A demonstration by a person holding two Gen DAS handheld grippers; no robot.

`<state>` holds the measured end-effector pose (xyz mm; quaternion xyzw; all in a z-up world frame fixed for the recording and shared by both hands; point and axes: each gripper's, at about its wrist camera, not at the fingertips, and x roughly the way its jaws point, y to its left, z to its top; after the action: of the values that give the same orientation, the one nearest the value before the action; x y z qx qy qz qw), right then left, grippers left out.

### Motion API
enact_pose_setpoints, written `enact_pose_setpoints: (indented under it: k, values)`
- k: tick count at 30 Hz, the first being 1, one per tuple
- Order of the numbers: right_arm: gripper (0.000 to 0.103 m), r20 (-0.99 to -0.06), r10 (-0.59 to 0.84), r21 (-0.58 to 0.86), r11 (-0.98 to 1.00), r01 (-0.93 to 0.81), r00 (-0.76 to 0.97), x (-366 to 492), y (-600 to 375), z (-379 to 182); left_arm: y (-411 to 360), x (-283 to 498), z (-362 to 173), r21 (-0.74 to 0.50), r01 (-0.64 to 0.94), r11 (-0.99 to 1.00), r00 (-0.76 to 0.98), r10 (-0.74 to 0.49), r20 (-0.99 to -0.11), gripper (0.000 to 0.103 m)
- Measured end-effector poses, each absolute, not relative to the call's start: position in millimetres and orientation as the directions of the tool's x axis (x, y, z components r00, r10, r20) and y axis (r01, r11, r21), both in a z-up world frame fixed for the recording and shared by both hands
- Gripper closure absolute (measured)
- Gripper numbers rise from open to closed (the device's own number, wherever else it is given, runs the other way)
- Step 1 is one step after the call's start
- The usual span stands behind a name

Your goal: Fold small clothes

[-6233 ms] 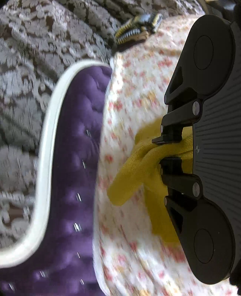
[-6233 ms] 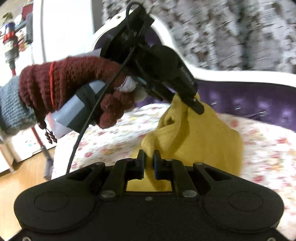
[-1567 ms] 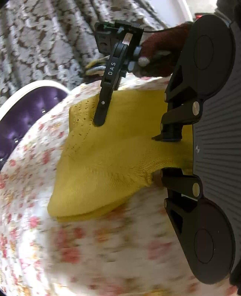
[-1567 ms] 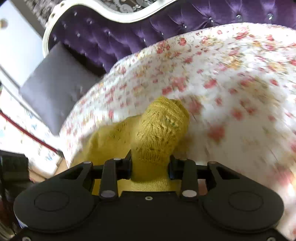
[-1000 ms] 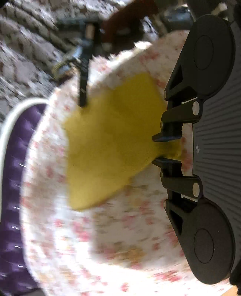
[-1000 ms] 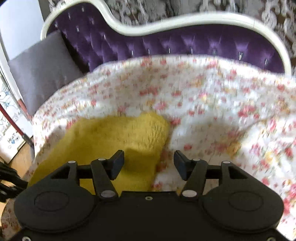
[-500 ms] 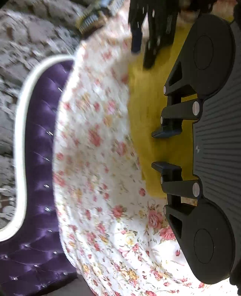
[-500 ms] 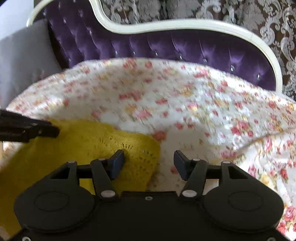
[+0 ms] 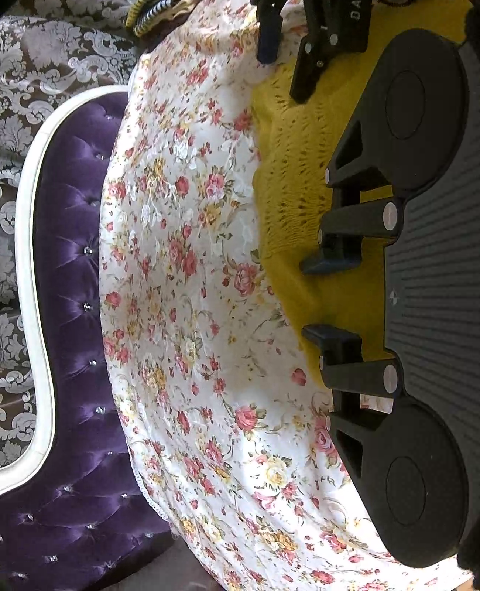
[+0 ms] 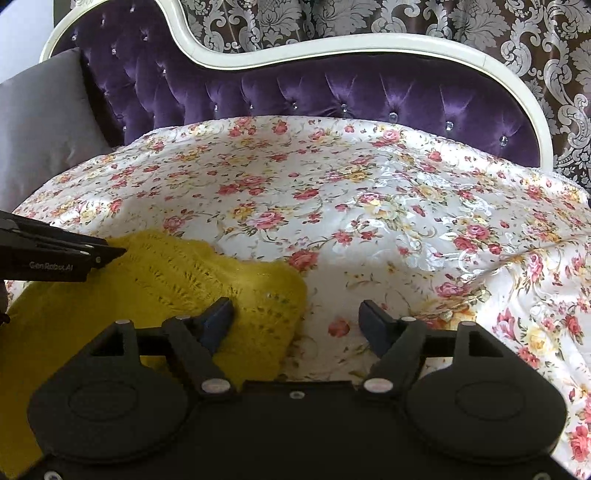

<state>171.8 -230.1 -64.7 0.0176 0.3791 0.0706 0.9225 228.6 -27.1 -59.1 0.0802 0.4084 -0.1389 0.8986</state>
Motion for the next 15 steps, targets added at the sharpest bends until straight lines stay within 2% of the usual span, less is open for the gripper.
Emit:
enact_pose_setpoints:
  k: [10,15]
  values:
    - [0.024,-0.682,0.119,0.049,0.992,-0.117,0.722,171,-227,-62,-27,235,-56,0.024,0.308,0.951,0.633,-0.186,-0.751,0.074]
    - [0.023,-0.604,0.151,0.078,0.988,-0.13,0.783,146,-232,-29,-4,208,-23,-0.024,0.298,0.954,0.664,-0.226,-0.712,0.073]
